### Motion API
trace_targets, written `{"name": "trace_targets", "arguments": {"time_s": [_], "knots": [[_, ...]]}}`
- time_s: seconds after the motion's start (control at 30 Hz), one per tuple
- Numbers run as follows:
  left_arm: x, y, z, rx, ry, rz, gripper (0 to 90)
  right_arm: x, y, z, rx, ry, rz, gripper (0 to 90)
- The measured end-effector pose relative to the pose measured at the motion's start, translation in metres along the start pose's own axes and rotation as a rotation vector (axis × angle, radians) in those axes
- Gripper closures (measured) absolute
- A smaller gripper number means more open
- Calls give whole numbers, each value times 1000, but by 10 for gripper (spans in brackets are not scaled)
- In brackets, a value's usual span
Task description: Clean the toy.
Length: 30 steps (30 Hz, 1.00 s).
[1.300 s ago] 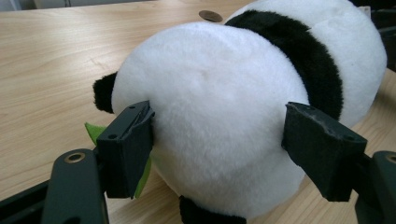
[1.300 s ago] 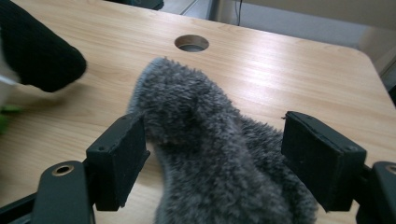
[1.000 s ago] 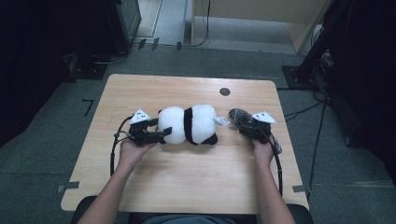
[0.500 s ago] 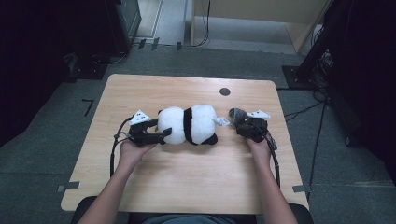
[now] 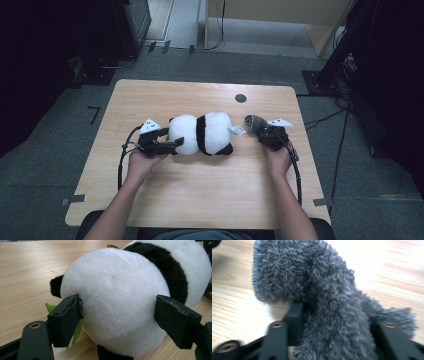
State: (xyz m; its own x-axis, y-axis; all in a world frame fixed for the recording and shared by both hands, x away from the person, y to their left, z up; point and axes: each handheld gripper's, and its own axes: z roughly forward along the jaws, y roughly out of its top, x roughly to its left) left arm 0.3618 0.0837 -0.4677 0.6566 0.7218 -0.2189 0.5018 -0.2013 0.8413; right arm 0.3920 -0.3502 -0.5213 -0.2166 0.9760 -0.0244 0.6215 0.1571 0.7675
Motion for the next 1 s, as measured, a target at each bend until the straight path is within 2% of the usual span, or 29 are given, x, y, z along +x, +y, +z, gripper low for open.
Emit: {"name": "trace_targets", "arguments": {"time_s": [0.07,0.1,0.17,0.33,0.47,0.63,0.73,0.83,0.93,1.0], "knots": [[0,0,0,0,0,0,207,-2,1,-3,15,-2,-17,652],[0,0,0,-1,1,0,207,-2,1,-5,22,-7,-33,670],[0,0,0,-3,1,0,207,-2,4,-8,30,2,-34,694],[0,0,0,-2,0,-1,206,-1,17,-19,25,44,-12,694],[-1,2,-1,16,0,-3,208,2,31,-27,46,86,-26,695],[-4,8,0,17,15,11,198,10,47,-38,30,128,-51,689],[-4,9,4,23,28,0,146,14,59,-45,17,171,-63,679],[0,11,8,15,13,-30,113,18,72,-52,5,204,-76,677],[2,12,10,31,3,-51,86,24,84,-58,-8,223,-94,668],[1,13,8,40,2,-41,87,29,93,-62,-14,243,-103,665]]}}
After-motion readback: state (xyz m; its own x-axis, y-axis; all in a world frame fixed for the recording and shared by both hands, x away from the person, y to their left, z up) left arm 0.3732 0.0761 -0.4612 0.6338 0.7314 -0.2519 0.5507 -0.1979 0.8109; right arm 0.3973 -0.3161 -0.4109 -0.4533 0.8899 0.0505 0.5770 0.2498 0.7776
